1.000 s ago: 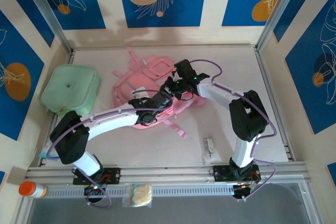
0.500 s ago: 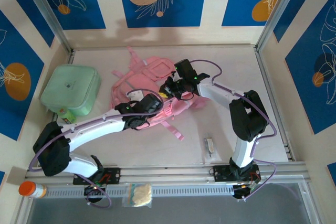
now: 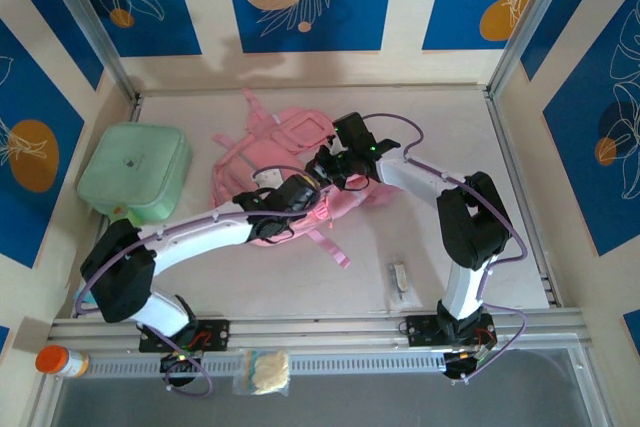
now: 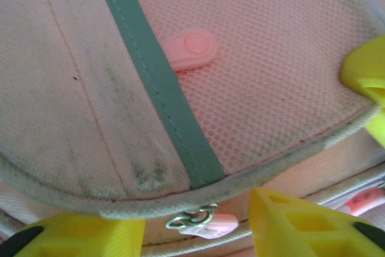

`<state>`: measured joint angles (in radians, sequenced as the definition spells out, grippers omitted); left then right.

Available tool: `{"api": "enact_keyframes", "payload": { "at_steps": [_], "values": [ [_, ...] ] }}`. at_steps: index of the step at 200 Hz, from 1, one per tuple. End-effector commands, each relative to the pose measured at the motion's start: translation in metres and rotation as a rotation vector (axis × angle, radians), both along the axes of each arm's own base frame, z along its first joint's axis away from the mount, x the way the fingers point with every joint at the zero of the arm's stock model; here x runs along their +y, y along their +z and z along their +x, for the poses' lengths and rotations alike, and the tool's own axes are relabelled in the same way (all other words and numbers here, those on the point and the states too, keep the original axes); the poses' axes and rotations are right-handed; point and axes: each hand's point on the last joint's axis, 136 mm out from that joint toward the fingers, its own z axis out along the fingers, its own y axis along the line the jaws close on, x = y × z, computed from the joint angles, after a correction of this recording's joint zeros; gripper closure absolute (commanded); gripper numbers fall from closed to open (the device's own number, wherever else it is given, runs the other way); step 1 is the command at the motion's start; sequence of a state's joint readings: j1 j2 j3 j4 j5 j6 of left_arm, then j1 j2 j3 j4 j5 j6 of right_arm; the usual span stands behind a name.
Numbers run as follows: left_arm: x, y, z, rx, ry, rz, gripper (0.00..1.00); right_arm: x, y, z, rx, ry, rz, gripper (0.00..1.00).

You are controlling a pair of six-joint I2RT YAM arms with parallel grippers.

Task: Pack the student bag

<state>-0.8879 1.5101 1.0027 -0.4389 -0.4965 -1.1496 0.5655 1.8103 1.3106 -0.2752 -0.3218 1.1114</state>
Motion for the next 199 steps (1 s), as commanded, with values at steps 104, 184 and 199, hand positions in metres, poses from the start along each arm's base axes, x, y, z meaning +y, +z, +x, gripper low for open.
{"api": "enact_keyframes", "payload": {
  "at_steps": [104, 184, 199],
  "values": [
    [0.007, 0.025, 0.023, -0.123, 0.09, -0.067, 0.87, 0.008, 0.031, 0.005, -0.066, 0.042, 0.086, 1.0],
    [0.014, 0.024, 0.003, -0.049, -0.066, -0.041, 1.0, -0.004, 0.038, 0.007, -0.118, 0.108, 0.064, 1.0],
    [0.021, 0.021, -0.005, -0.03, -0.118, -0.038, 1.0, -0.01, 0.035, 0.008, -0.111, 0.133, 0.036, 1.0]
  ]
}}
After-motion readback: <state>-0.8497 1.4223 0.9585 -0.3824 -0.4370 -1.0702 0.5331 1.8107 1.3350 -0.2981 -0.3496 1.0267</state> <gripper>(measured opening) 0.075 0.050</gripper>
